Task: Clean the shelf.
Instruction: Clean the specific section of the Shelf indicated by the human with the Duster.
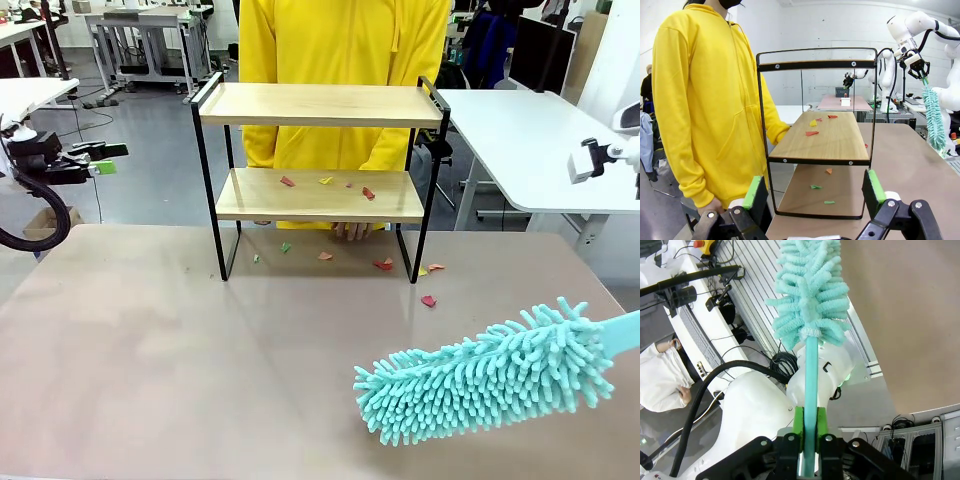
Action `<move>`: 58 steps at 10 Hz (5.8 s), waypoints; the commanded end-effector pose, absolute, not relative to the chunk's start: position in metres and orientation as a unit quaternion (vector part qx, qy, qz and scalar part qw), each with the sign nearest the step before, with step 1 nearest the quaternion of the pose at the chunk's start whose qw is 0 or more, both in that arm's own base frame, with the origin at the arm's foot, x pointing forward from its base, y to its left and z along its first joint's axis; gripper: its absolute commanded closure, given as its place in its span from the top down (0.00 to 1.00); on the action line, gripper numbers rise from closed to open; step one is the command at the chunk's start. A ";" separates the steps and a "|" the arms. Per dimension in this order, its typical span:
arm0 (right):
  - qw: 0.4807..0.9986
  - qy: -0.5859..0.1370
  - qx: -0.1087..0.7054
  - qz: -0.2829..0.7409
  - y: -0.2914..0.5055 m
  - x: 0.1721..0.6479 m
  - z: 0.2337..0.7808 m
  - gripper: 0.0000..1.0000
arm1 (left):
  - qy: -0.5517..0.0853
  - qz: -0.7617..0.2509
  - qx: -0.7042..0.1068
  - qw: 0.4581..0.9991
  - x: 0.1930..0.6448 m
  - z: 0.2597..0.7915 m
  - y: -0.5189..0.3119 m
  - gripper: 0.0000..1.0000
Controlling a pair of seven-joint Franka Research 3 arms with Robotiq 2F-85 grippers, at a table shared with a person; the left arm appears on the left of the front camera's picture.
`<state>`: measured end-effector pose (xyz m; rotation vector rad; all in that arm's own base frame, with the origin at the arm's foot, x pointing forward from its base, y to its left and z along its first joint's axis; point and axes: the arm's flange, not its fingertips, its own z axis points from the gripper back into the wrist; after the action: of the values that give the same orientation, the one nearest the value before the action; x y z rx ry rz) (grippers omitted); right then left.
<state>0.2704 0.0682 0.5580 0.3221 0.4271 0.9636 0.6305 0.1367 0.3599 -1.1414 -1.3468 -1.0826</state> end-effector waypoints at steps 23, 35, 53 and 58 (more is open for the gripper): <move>0.966 -0.040 0.206 0.149 0.278 0.320 0.497 0.13 | -0.562 -0.453 -0.472 0.506 0.629 0.363 0.136 1.00; 0.973 -0.205 0.105 0.006 0.474 0.348 0.410 0.13 | -0.562 -0.453 -0.472 0.506 0.629 0.363 0.136 1.00; 0.986 -0.146 0.077 -0.024 0.426 0.381 0.364 0.13 | -0.562 -0.453 -0.472 0.506 0.629 0.363 0.136 1.00; 0.984 -0.152 0.008 -0.088 0.319 0.365 0.388 0.13 | -0.562 -0.453 -0.472 0.506 0.629 0.363 0.136 1.00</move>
<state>0.3724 0.3380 0.3756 0.0402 -0.3181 -0.1725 0.6306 0.1367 0.3597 -1.1415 -1.3466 -1.0826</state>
